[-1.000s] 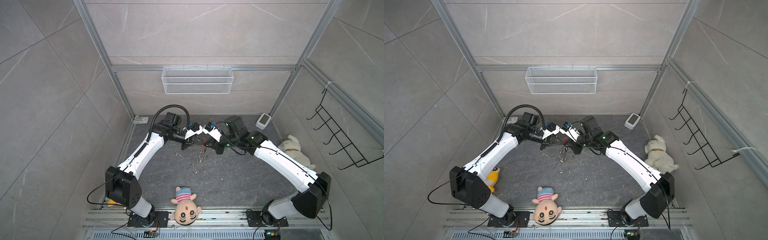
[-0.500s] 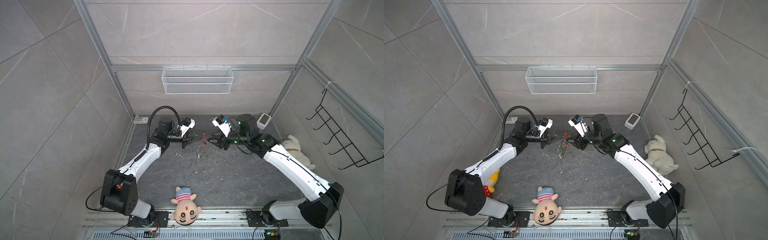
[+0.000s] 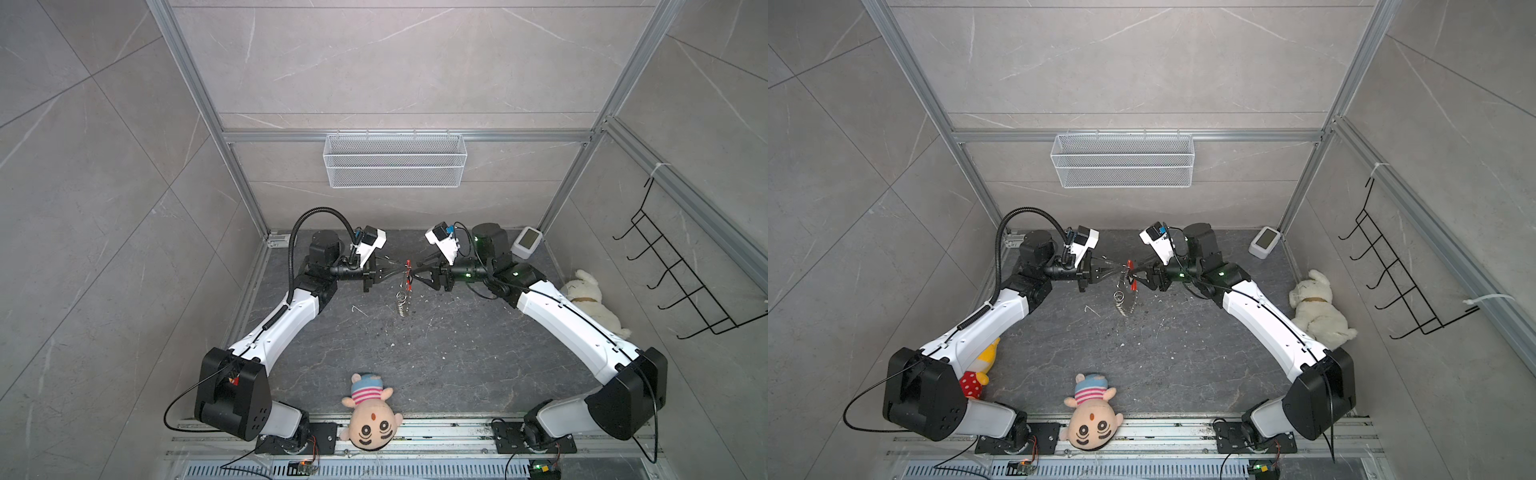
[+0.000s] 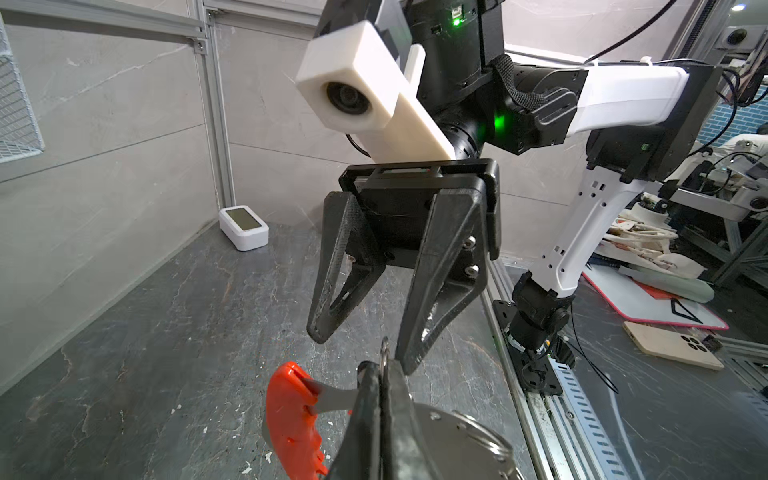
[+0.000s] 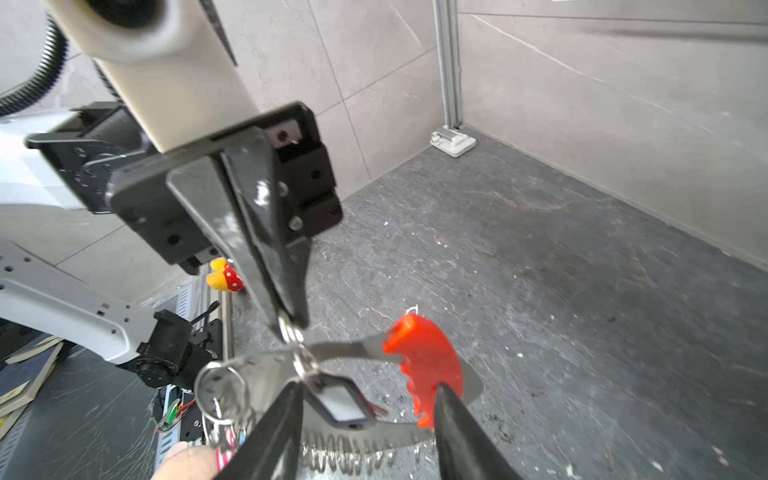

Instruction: Put the keys on the keyring

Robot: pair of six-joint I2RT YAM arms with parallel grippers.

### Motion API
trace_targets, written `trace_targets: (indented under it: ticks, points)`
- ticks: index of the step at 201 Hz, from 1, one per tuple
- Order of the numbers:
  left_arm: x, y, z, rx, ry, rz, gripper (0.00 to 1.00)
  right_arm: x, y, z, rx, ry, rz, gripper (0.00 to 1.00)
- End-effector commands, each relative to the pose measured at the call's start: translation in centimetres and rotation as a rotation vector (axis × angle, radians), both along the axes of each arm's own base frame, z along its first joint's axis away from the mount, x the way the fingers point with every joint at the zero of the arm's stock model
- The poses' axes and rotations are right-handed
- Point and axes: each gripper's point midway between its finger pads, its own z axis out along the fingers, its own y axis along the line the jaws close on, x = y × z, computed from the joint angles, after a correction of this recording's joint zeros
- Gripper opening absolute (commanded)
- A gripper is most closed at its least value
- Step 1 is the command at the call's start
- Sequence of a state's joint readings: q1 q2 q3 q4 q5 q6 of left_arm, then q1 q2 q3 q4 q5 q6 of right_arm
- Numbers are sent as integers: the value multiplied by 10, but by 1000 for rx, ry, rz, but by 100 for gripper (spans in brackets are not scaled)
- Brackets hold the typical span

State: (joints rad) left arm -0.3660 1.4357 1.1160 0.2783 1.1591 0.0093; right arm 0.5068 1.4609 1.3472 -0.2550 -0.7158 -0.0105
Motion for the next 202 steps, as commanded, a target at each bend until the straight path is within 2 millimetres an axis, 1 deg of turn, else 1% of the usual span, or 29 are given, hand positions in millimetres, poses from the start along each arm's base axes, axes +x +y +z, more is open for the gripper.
trace_targets:
  ticks: [1,18,29,40,46,58,64,71,92,122,129,147,163,177,196,202]
  points:
    - [-9,2,31,-45,-80,-28,0,-4,12,14,29,-27,46,53]
    - [-9,1,32,-50,-78,-30,0,-3,16,11,20,-27,47,53]
    - [-8,1,32,-54,-76,-32,0,-2,18,9,19,-24,49,50]
    - [-8,1,34,-60,-72,-30,0,-2,20,8,16,-20,55,41]
    - [-8,1,35,-63,-70,-28,0,-2,21,7,11,-18,58,33]
    - [-6,1,38,-69,-56,-16,0,-3,21,4,1,-19,58,20]
    - [-4,1,39,-71,-46,-9,0,-4,21,4,-4,-20,56,15]
    - [-1,1,41,-72,-25,5,0,-6,21,3,-8,-23,57,12]
    - [9,0,44,-66,38,44,0,-10,19,-1,-29,-27,54,9]
    - [12,1,50,-104,46,67,0,-14,21,-5,-46,-30,48,4]
    - [14,1,51,-115,49,78,0,-14,22,-5,-53,-37,43,0]
    - [20,2,52,-137,73,121,0,-16,26,-5,-59,-48,39,0]
    - [20,1,54,-168,62,137,0,-17,31,-5,-50,-46,42,0]
    - [20,0,52,-187,42,160,0,-18,36,-2,-37,-49,46,0]
    - [17,-4,48,-197,17,168,0,-17,39,2,-28,-51,40,1]
    - [17,-4,45,-198,19,172,0,-16,39,3,-28,-54,36,3]
